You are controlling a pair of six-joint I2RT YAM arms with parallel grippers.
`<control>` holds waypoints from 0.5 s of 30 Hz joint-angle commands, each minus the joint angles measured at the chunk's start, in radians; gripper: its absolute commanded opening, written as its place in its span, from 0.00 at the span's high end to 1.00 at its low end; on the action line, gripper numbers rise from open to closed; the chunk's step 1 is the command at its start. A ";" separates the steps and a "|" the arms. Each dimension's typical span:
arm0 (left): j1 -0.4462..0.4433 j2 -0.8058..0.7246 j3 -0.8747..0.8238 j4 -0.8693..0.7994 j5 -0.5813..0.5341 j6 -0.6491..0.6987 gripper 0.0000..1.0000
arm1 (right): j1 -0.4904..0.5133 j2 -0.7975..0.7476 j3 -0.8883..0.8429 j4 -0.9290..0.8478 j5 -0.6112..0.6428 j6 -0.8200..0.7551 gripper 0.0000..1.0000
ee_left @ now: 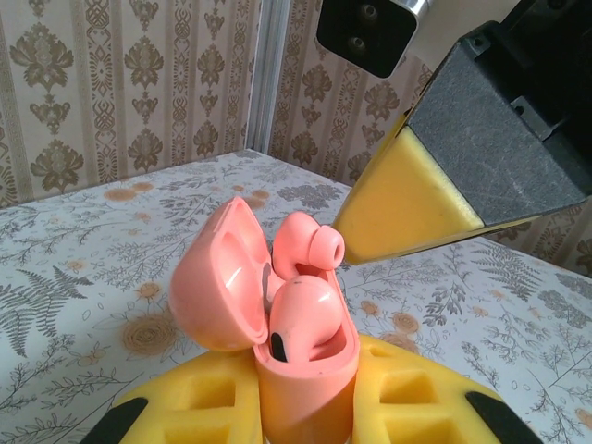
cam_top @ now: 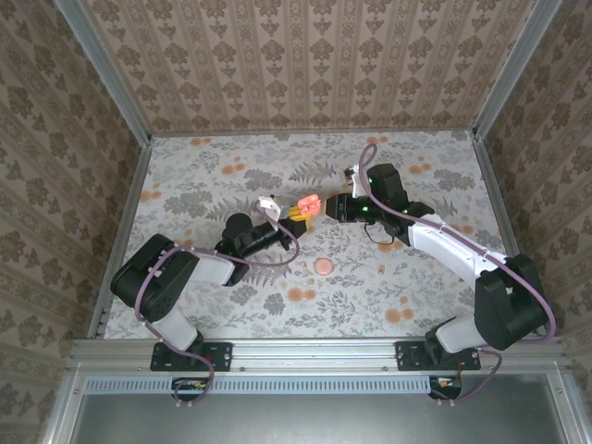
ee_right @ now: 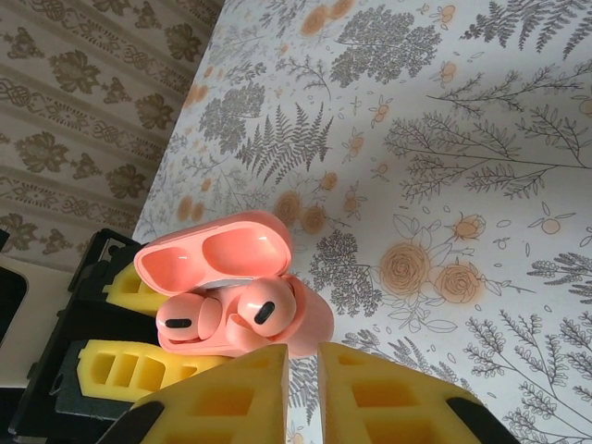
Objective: Insert wireless bluetooth earbuds into charging case
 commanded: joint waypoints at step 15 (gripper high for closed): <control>-0.004 -0.023 0.003 0.039 0.022 0.024 0.84 | 0.014 0.031 0.011 0.054 -0.042 0.017 0.82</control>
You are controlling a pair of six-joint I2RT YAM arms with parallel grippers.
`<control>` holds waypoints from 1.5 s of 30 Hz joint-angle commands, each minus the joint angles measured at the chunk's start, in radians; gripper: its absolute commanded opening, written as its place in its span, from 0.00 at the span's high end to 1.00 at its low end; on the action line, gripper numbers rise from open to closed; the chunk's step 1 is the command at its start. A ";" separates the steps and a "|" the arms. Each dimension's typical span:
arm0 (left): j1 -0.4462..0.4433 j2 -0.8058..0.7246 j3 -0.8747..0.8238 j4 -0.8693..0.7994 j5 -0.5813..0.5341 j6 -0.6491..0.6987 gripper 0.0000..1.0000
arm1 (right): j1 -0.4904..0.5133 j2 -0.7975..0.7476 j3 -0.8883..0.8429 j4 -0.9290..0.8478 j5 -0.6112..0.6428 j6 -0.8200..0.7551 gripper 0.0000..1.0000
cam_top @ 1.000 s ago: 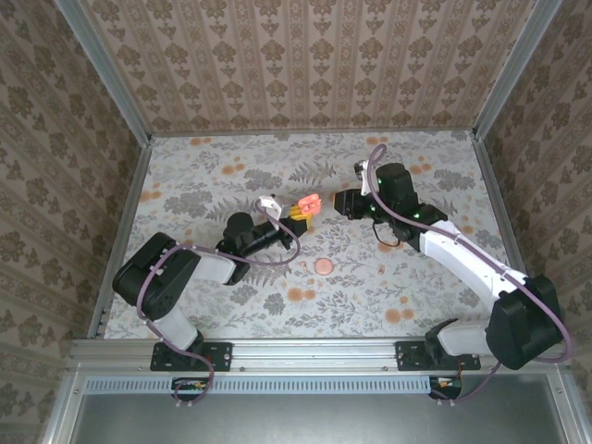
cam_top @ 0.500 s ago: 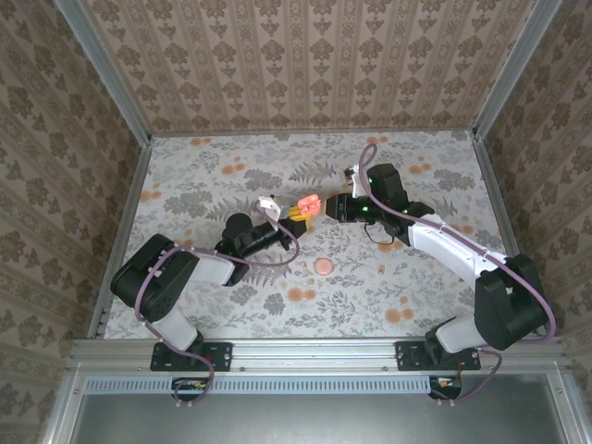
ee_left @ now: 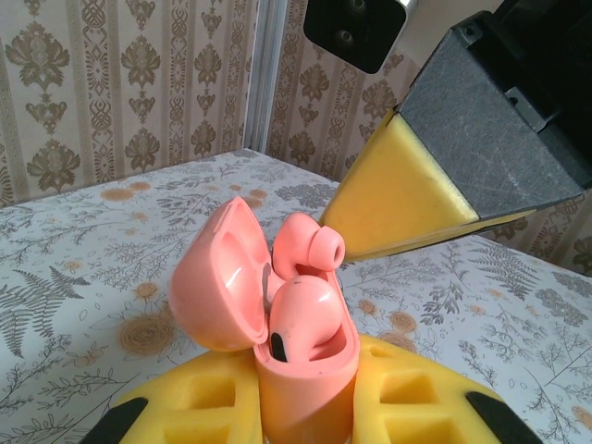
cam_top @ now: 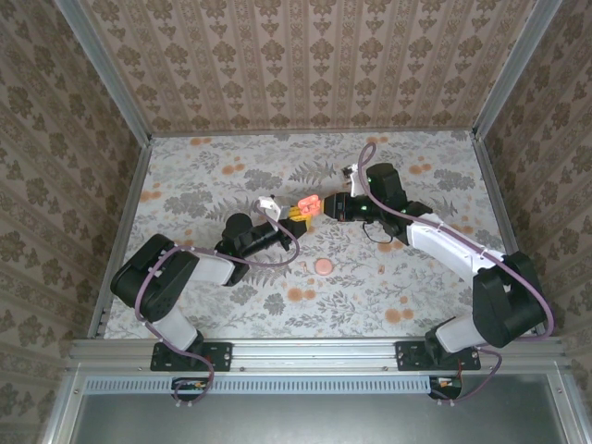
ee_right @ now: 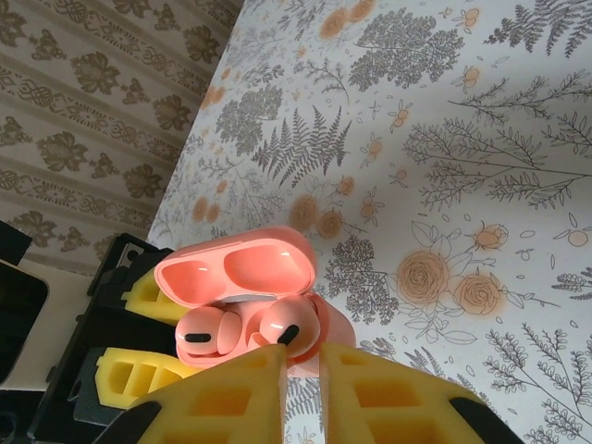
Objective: Insert wireless bluetooth earbuds into charging case
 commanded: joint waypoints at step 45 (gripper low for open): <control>-0.001 -0.012 0.012 0.040 0.064 0.041 0.84 | 0.051 -0.124 0.027 -0.096 0.050 -0.044 0.69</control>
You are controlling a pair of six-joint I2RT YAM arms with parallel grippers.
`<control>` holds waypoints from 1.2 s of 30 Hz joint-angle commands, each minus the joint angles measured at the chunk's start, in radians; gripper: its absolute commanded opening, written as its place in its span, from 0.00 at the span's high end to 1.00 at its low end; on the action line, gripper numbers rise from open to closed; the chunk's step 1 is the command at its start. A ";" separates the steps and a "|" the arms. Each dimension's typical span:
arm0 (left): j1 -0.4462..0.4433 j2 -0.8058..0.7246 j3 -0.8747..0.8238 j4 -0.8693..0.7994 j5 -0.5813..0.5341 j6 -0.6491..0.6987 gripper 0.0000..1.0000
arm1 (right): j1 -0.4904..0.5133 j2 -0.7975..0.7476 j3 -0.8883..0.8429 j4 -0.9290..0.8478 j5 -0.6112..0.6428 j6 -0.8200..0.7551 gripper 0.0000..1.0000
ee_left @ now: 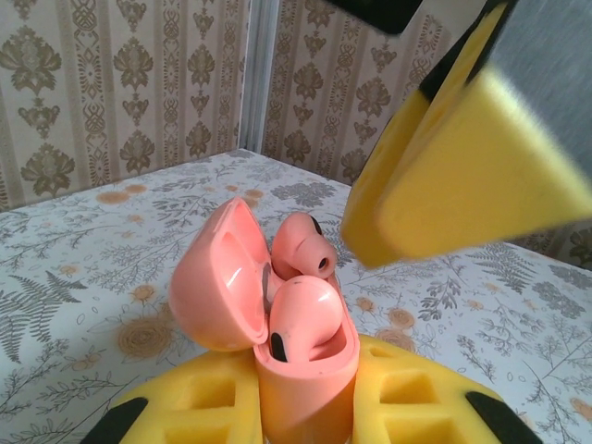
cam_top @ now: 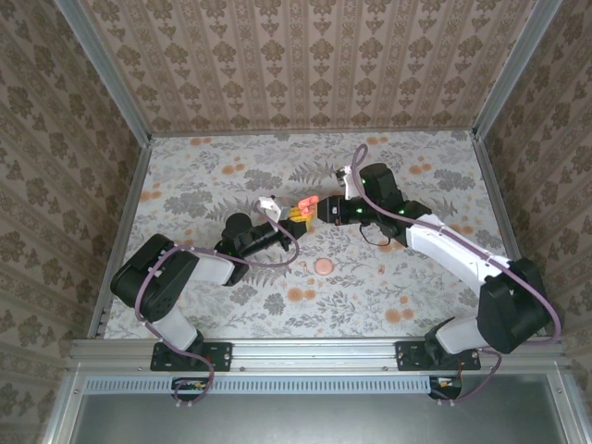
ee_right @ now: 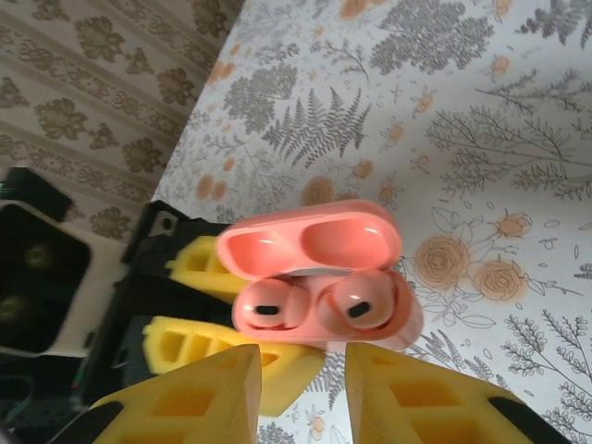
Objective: Insert wireless bluetooth earbuds into charging case
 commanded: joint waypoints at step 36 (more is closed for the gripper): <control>-0.004 -0.028 0.015 0.041 0.063 0.009 0.84 | -0.017 -0.007 -0.040 0.075 -0.049 0.063 0.77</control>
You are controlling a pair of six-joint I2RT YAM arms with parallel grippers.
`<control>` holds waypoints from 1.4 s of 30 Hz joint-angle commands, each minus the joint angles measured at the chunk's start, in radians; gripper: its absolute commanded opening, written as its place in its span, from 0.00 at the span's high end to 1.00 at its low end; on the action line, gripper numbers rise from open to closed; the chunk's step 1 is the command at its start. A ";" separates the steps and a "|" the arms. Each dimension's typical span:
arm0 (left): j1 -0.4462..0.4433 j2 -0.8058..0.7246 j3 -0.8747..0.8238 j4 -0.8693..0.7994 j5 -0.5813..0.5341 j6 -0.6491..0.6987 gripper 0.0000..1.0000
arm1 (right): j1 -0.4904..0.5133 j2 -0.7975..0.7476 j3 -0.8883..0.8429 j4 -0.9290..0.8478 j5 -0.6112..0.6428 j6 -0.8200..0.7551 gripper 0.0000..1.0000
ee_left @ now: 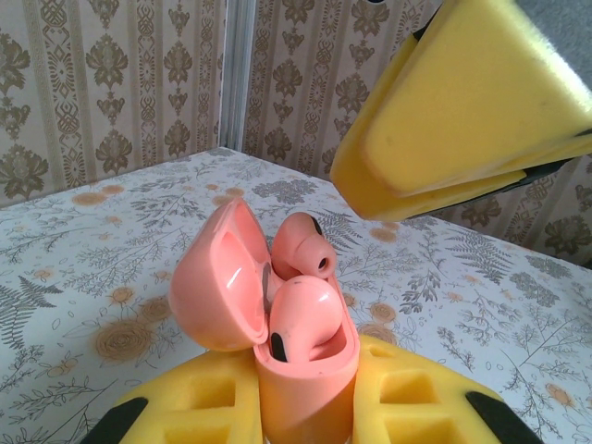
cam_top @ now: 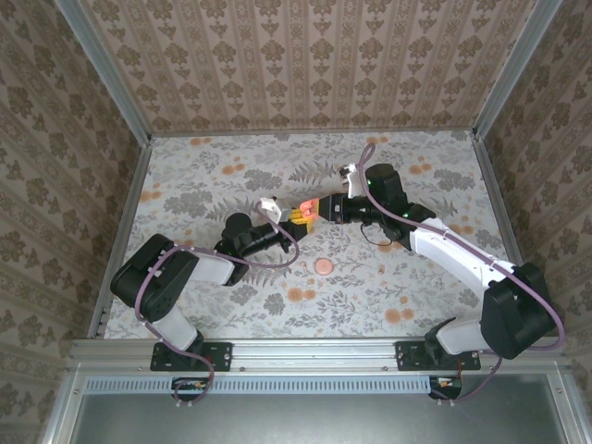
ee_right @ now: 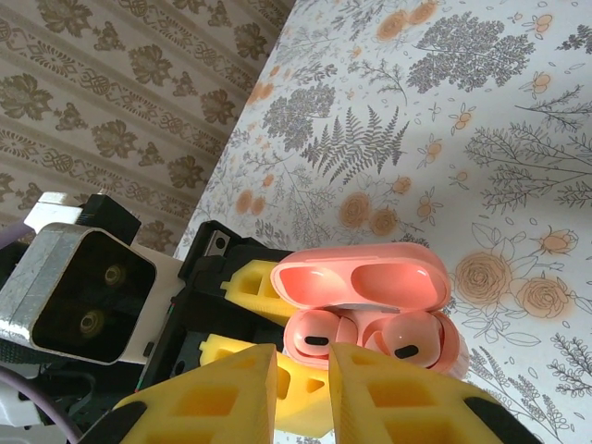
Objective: Insert wireless bluetooth earbuds into charging case
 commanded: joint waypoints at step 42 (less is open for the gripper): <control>-0.002 -0.042 0.003 0.044 0.036 0.002 0.84 | 0.002 -0.052 0.022 -0.025 0.029 -0.047 0.67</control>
